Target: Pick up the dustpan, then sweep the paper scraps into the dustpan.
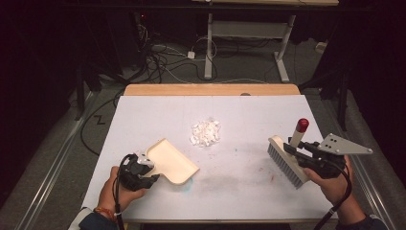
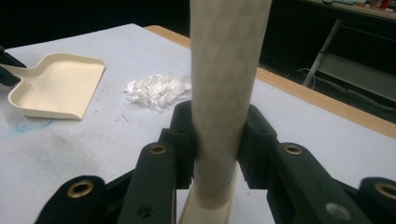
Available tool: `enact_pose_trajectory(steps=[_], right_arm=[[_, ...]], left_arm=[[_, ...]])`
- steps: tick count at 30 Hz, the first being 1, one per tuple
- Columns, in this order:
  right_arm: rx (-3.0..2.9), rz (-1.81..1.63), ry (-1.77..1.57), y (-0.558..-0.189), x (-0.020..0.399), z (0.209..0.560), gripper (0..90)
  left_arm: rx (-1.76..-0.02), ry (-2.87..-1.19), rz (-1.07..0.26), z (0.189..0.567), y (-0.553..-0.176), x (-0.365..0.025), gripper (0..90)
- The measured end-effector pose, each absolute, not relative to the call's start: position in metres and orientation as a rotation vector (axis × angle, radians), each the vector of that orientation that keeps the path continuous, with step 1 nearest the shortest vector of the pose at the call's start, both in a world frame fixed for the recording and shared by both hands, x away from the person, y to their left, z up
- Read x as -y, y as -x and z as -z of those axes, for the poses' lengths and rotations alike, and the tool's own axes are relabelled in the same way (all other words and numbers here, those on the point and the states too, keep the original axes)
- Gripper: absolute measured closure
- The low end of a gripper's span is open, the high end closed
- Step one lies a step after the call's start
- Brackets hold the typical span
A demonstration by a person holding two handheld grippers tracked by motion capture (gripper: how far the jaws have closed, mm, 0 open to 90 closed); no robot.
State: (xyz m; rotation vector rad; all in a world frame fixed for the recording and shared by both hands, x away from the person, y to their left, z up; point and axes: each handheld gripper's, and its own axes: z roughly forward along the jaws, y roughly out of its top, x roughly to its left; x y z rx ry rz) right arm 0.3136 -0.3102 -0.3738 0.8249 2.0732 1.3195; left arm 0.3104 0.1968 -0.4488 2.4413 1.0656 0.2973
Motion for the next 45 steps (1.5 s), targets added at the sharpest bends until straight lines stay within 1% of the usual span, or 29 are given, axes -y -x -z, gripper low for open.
enact_pose_trajectory(steps=[10, 16, 28, 38, 42, 44, 45], right_arm=[[-2.094, -1.311, -0.869, -0.320, 0.306, 0.380, 71.0], [-2.117, -1.358, -0.857, -0.323, 0.300, 0.383, 71.0], [-2.132, -1.338, -0.815, -0.355, 0.266, 0.387, 71.0], [-2.029, -1.338, -0.869, -0.433, 0.228, 0.375, 71.0], [-2.017, -1.327, -0.899, -0.462, 0.211, 0.377, 71.1], [-2.012, -1.324, -0.898, -0.469, 0.206, 0.377, 71.0], [-2.008, -1.321, -0.893, -0.480, 0.197, 0.378, 71.1]], left_arm=[[-1.069, -2.452, -0.295, 0.449, -0.311, -0.199, 63.9], [-1.092, -2.464, -0.281, 0.456, -0.317, -0.205, 63.9], [-1.082, -2.484, -0.281, 0.452, -0.319, -0.206, 63.9], [-1.062, -2.497, -0.248, 0.451, -0.330, -0.207, 63.8], [-1.058, -2.496, -0.224, 0.450, -0.335, -0.207, 63.8], [-1.068, -2.490, -0.230, 0.450, -0.336, -0.206, 63.8], [-1.060, -2.510, -0.240, 0.449, -0.337, -0.204, 63.8]])
